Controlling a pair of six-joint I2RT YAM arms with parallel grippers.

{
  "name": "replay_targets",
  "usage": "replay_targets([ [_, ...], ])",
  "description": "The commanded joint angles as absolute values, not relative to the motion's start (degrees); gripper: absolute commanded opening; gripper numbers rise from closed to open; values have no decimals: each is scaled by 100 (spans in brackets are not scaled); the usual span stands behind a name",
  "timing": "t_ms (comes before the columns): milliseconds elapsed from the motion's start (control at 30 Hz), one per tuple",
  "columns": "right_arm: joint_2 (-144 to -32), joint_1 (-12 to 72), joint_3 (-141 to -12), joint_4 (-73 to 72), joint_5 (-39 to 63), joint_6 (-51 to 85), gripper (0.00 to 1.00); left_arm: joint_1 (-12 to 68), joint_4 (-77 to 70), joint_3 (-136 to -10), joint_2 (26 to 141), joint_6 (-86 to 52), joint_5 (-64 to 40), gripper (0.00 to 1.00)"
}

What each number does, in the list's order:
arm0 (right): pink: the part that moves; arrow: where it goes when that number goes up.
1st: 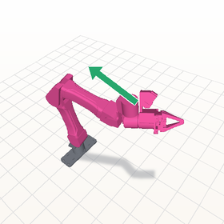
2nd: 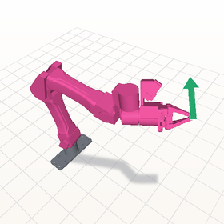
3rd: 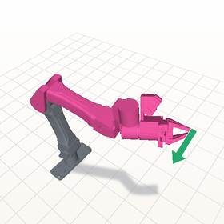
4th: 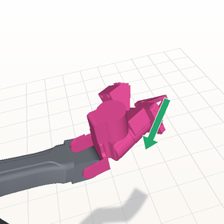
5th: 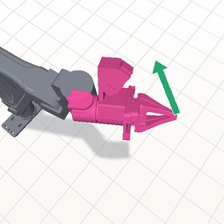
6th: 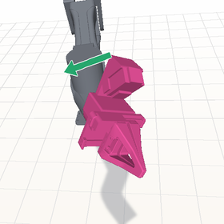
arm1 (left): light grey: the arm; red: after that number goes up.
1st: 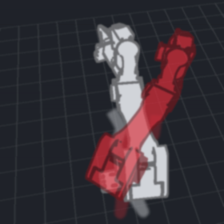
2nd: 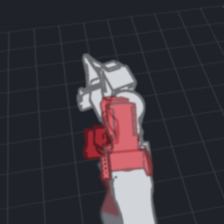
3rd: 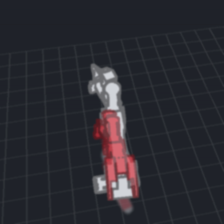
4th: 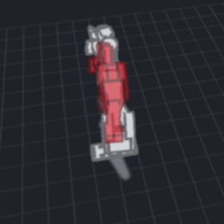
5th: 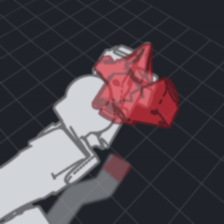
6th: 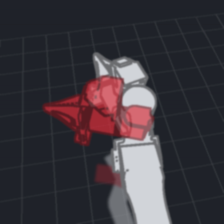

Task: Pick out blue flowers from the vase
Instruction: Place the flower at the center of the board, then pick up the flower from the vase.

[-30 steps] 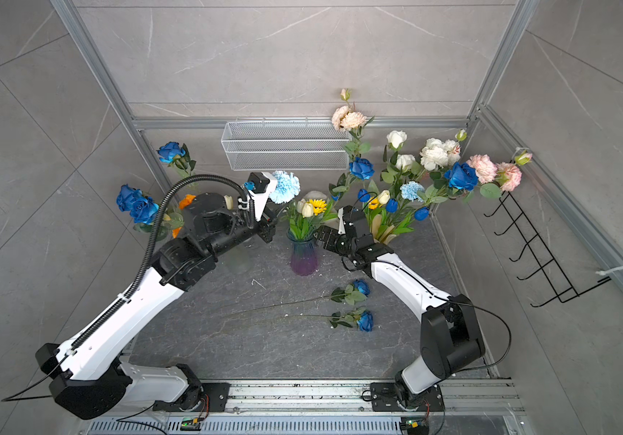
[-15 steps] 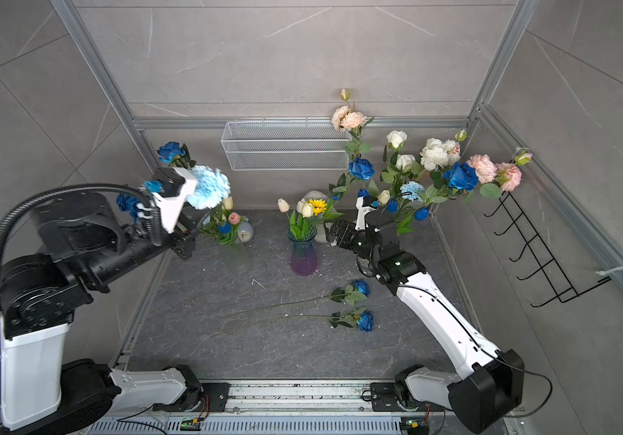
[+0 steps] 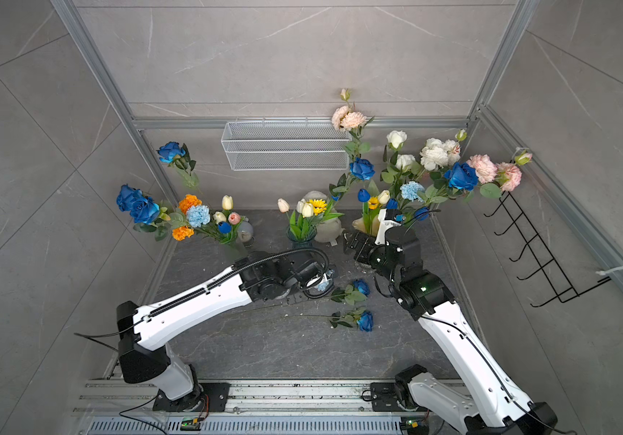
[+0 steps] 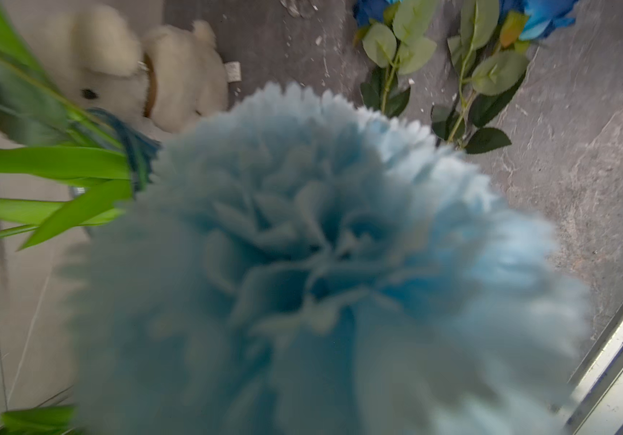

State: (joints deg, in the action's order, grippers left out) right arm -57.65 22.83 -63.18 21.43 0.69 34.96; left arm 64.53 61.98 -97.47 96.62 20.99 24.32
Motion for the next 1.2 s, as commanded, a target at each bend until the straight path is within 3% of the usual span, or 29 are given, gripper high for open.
replay_targets([
  [0, -5578, 2231, -6263, 2766, -215, 3535, 93, 6533, 5647, -9506, 9757, 2267, 2340, 0],
  [200, -5248, 2182, -5923, 3002, -485, 3727, 93, 6525, 4450, -8932, 10334, 2565, 2360, 0],
  [600, -4821, 2136, -5794, 3408, -399, 3770, 94, 6522, 4114, -9448, 11749, 2549, 1622, 0],
  [733, -4716, 2136, -5653, 3452, -437, 3757, 95, 6522, 3887, -9269, 11712, 2526, 1609, 19],
  [867, -4711, 2136, -5616, 3429, -391, 3746, 95, 6516, 3846, -9247, 11638, 2495, 1641, 45],
  [1167, -4910, 2135, -5571, 3131, -272, 3780, 95, 6344, 3965, -9169, 10751, 2401, 1753, 55],
])
